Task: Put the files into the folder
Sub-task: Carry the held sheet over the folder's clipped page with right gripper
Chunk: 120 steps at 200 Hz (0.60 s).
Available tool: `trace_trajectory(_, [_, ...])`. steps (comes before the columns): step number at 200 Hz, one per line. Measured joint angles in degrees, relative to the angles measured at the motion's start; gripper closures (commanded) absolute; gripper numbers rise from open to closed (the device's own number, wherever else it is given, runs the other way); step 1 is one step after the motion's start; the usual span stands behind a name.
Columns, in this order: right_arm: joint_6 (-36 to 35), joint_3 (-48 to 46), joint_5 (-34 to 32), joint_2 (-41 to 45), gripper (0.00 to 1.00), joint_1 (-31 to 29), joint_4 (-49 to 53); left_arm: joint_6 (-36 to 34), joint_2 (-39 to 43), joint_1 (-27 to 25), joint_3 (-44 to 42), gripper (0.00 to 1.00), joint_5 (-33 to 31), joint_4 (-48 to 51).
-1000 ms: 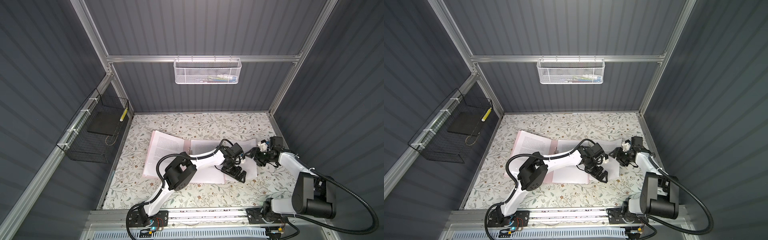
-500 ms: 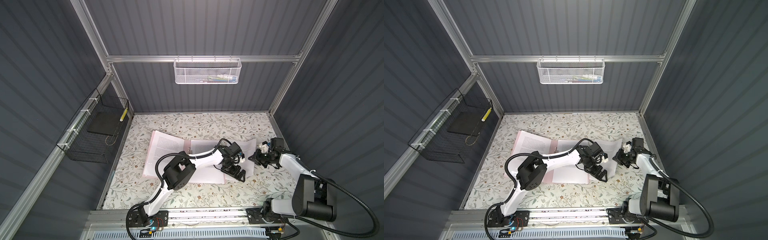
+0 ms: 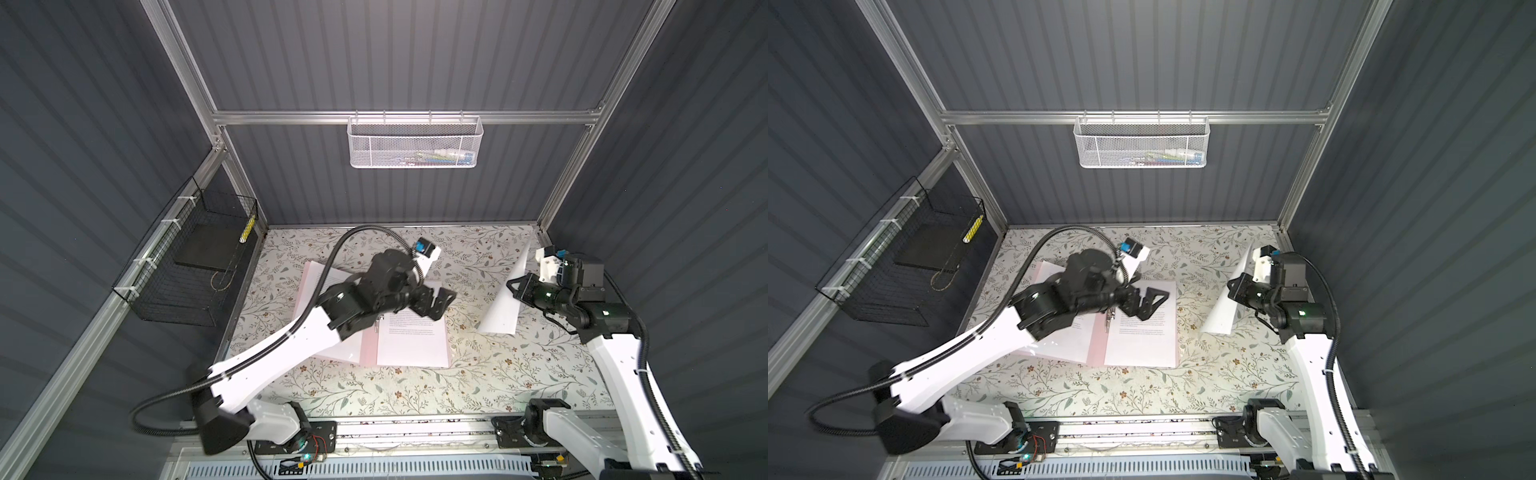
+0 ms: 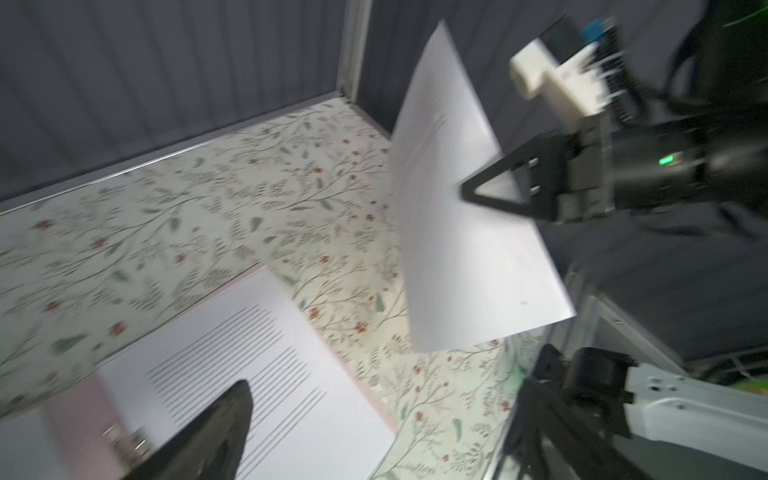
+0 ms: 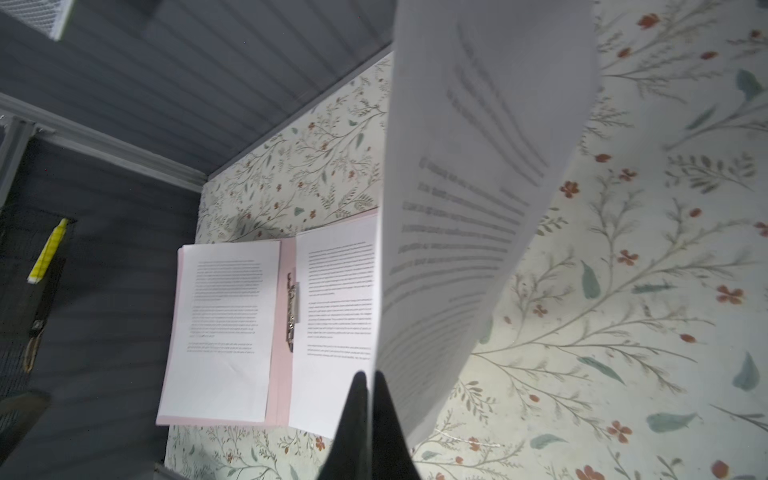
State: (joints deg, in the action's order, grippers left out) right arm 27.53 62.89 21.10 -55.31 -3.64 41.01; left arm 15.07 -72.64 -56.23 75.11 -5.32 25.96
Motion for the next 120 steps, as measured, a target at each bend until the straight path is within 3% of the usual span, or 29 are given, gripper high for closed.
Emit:
trace_trajectory(34, [3.6,5.1,-5.1,-5.8,1.00,-15.8,-0.4,0.2,14.4,1.0,-17.5,0.00,-13.0,5.0])
trace_trajectory(73, [7.8,12.3,-7.3,-19.4,1.00,-31.6,-6.8,2.1,27.0,0.9,-23.9,0.00,-18.4,11.3])
trace_trajectory(94, [9.8,14.8,-5.8,-23.8,1.00,-35.1,-12.2,2.1,28.4,0.9,-22.4,0.00,-19.9,14.8])
trace_trajectory(120, [11.4,14.5,-5.0,-25.0,1.00,-34.6,-17.6,2.1,30.0,1.0,-23.0,0.00,-21.8,16.6])
